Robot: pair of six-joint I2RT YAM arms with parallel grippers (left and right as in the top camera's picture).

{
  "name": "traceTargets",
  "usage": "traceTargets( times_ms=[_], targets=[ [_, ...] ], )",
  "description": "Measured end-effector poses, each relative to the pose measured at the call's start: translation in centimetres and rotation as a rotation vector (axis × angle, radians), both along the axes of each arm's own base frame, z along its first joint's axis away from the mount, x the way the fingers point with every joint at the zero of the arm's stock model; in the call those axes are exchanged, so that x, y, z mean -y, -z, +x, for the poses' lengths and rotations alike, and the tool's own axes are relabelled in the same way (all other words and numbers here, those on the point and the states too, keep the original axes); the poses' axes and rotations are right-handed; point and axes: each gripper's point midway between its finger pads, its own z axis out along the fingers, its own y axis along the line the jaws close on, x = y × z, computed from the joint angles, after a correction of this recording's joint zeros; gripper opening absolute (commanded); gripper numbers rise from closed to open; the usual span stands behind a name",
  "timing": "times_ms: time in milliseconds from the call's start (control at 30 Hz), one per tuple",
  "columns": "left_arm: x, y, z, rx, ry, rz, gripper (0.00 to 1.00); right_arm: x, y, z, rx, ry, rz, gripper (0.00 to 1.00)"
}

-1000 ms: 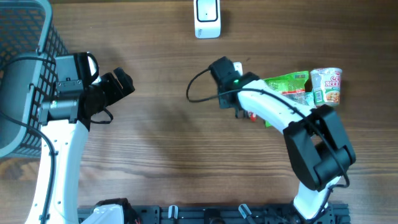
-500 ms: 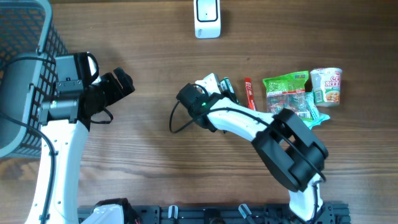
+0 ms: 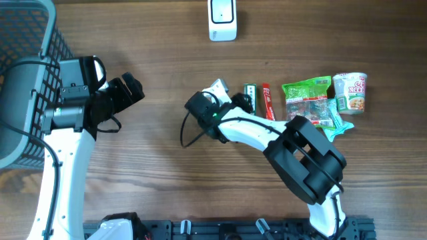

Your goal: Scan the item barcode

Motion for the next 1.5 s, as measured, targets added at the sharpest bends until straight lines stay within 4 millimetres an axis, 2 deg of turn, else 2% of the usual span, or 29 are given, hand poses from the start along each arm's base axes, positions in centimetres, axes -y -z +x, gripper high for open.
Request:
traceTargets(
  times_ms=[333,433,567,667,800,833,900,1067,1200,1367,1500],
  targets=[
    [0.0,0.0,0.0,0.000,0.000,0.000,1.00,-0.5,0.8,-0.8,-0.080,0.000,0.046,0.53],
    [0.0,0.0,0.0,0.001,0.000,0.000,1.00,-0.9,0.4,-0.6,-0.152,0.040,0.129,0.53],
    [0.0,0.0,0.0,0.000,0.000,0.000,1.00,-1.4,-1.0,1.0,-0.227,0.121,0.319,0.52],
    [0.0,0.0,0.0,0.000,0.000,0.000,1.00,-1.4,-1.7,1.7,-0.297,0.168,0.494,0.38],
    [0.0,0.0,0.0,0.000,0.000,0.000,1.00,-0.2,-2.6,1.5,-0.420,0.250,0.722,0.27],
    [0.0,0.0,0.0,0.000,0.000,0.000,1.00,0.1,-2.7,1.6,-0.446,0.271,0.777,0.15],
    [0.0,0.0,0.0,0.000,0.000,0.000,1.00,0.7,-2.7,1.9,-0.484,0.307,0.864,0.04],
    [0.0,0.0,0.0,0.000,0.000,0.000,1.00,2.6,-2.3,2.3,-0.525,0.389,0.986,0.04],
    [0.0,0.0,0.0,0.000,0.000,0.000,1.00,3.9,-1.0,1.3,-0.561,0.449,1.008,0.04],
    [0.0,0.0,0.0,0.000,-0.001,0.000,1.00,4.6,0.9,-0.1,-0.583,0.481,0.988,0.04],
    [0.0,0.0,0.0,0.000,0.000,0.000,1.00,6.5,2.1,-0.7,-0.550,0.531,0.899,0.04]
  ],
)
